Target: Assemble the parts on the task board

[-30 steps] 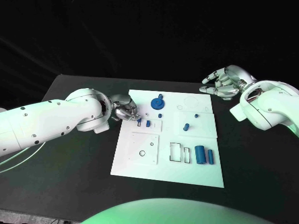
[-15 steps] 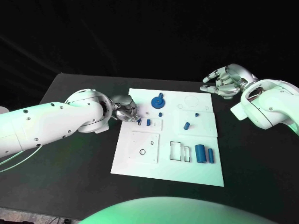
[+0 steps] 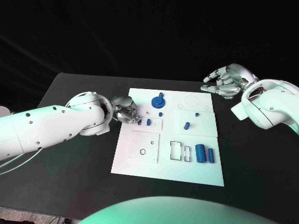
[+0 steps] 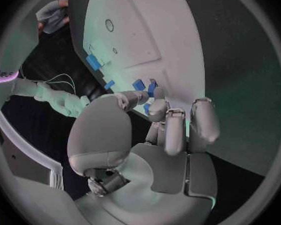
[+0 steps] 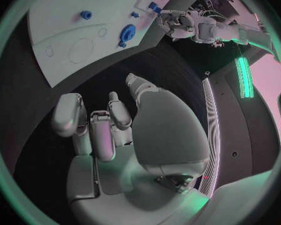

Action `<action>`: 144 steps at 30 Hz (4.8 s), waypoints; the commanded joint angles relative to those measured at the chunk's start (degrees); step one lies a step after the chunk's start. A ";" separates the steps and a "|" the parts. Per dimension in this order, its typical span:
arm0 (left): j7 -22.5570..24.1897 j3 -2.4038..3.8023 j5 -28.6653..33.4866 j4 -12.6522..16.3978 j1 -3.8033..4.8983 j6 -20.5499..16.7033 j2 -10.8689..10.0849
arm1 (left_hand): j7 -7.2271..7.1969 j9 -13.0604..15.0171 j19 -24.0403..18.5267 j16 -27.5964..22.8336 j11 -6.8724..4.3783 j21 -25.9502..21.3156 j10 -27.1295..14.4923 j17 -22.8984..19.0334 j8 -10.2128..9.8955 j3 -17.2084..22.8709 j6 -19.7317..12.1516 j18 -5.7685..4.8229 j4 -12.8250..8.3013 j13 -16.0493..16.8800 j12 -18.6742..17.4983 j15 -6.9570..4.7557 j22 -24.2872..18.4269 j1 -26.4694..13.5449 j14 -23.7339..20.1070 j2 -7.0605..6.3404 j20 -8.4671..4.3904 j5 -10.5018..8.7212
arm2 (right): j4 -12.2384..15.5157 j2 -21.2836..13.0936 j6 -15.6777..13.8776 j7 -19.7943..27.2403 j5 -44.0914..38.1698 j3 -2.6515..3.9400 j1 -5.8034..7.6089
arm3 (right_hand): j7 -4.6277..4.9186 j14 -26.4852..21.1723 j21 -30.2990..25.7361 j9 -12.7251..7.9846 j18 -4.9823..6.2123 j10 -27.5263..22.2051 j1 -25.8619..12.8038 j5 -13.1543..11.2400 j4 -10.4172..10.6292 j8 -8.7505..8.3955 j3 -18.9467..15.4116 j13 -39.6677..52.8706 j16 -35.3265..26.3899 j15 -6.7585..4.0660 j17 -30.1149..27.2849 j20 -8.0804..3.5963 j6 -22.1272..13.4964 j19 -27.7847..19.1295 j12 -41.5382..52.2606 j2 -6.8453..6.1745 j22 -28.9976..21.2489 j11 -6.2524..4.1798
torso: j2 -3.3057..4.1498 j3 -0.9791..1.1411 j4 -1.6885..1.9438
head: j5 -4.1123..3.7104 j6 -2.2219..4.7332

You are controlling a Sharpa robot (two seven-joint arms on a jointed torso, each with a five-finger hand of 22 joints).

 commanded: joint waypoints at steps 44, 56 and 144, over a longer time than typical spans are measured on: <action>-0.75 0.02 2.04 0.32 -0.11 3.54 0.01 | -0.07 -0.05 0.49 0.18 -0.23 0.42 0.79 8.19 0.18 11.66 0.45 -1.02 -11.83 0.51 0.59 -0.38 0.21 -0.15 4.05 0.49 0.11 1.02 | -0.10 -0.08 0.13 0.14 -0.19 -0.02 -0.27 | -0.06 3.35 -0.39 -0.10 0.96 -0.24 -0.74 -0.04 0.01 0.57 0.61 -0.09 -0.32 -0.30 4.90 -0.20 -0.53 -0.39 -0.24 -0.05 -0.15 -0.22 | 0.03 0.02 0.07 | -0.07 -0.55; -0.70 0.02 3.44 0.12 -0.11 3.22 0.13 | -0.08 -0.10 0.50 0.18 -0.24 0.46 1.04 8.19 0.13 11.43 0.62 -1.03 -11.83 0.77 0.76 -0.41 0.26 -0.48 4.06 0.30 0.07 1.37 | -0.09 -0.13 0.07 0.17 -0.18 -0.02 -0.37 | -0.06 3.35 -0.39 -0.10 0.96 -0.24 -0.74 -0.04 0.01 0.57 0.61 -0.09 -0.32 -0.30 4.90 -0.20 -0.53 -0.39 -0.24 -0.05 -0.15 -0.22 | -0.02 0.09 -0.06 | 0.02 -0.63; -2.29 0.04 6.52 -1.79 -0.09 2.05 0.77 | -1.29 -1.89 0.68 0.15 -0.97 -0.56 1.94 8.23 -2.42 -5.22 2.99 -1.09 0.67 1.16 0.14 -0.89 -0.04 -7.69 4.09 -0.97 -0.36 0.16 | -0.17 -0.23 -0.04 0.24 0.01 -0.02 -0.39 | -0.08 3.38 -0.35 -0.22 0.90 -0.11 -1.08 -0.06 0.02 1.10 0.94 -0.05 -0.35 -0.33 4.93 -0.25 -0.77 -0.18 -0.10 -0.17 0.03 -0.24 | 0.00 0.03 -0.01 | -0.33 -1.04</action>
